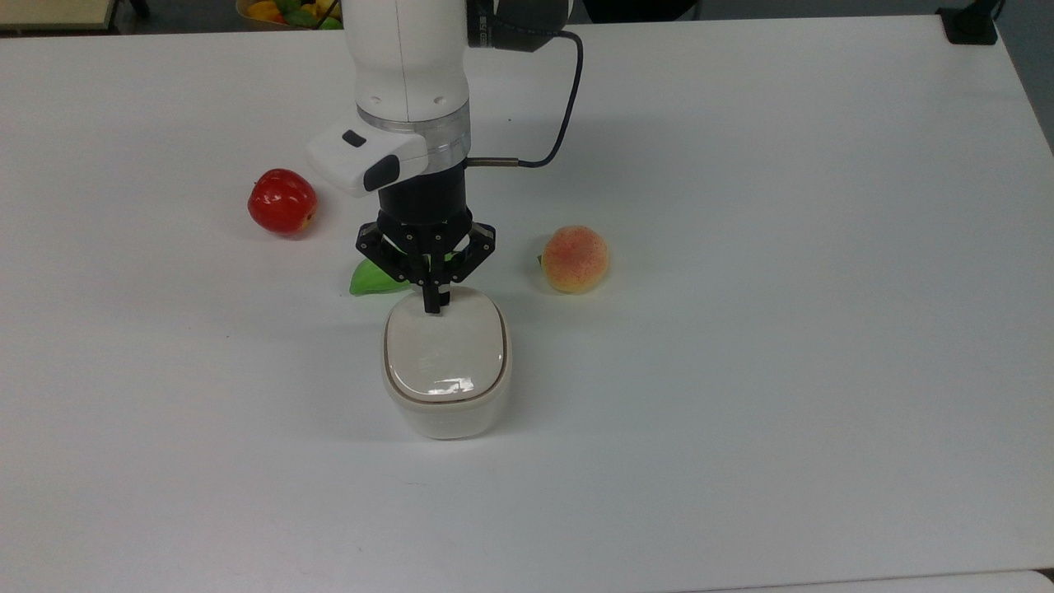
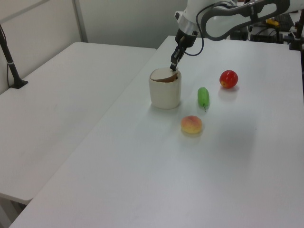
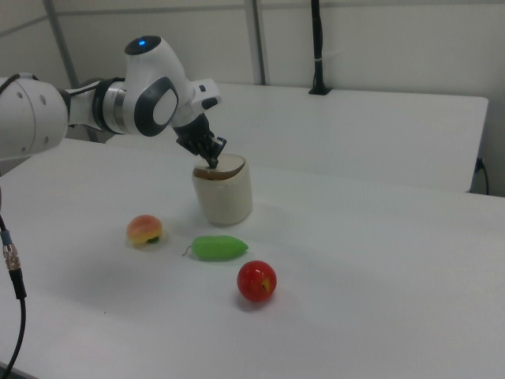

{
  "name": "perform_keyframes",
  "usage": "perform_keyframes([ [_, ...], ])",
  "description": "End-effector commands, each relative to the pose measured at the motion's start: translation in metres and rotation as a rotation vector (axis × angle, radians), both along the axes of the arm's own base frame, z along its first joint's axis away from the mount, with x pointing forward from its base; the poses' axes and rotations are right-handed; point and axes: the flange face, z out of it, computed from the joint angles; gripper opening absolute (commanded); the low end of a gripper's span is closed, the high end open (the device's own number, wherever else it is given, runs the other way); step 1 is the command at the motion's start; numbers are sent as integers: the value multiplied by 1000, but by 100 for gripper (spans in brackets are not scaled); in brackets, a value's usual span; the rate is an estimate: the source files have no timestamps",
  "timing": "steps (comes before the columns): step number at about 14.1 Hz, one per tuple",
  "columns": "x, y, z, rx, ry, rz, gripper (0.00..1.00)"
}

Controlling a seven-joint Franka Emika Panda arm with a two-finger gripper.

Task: Close garbage bin
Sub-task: 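Push the lid down with the gripper fingertips until it shuts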

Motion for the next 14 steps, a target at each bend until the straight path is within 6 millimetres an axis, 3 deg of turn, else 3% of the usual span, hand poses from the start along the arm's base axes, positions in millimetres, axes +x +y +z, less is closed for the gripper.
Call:
perform_keyframes([
  [1,-4,1,-13,-19,42,5,0],
  [8,-4,6,-42,-23,84,13,0],
  [12,-3,7,-44,-23,85,14,0],
  [14,-3,7,-32,-22,68,13,0],
])
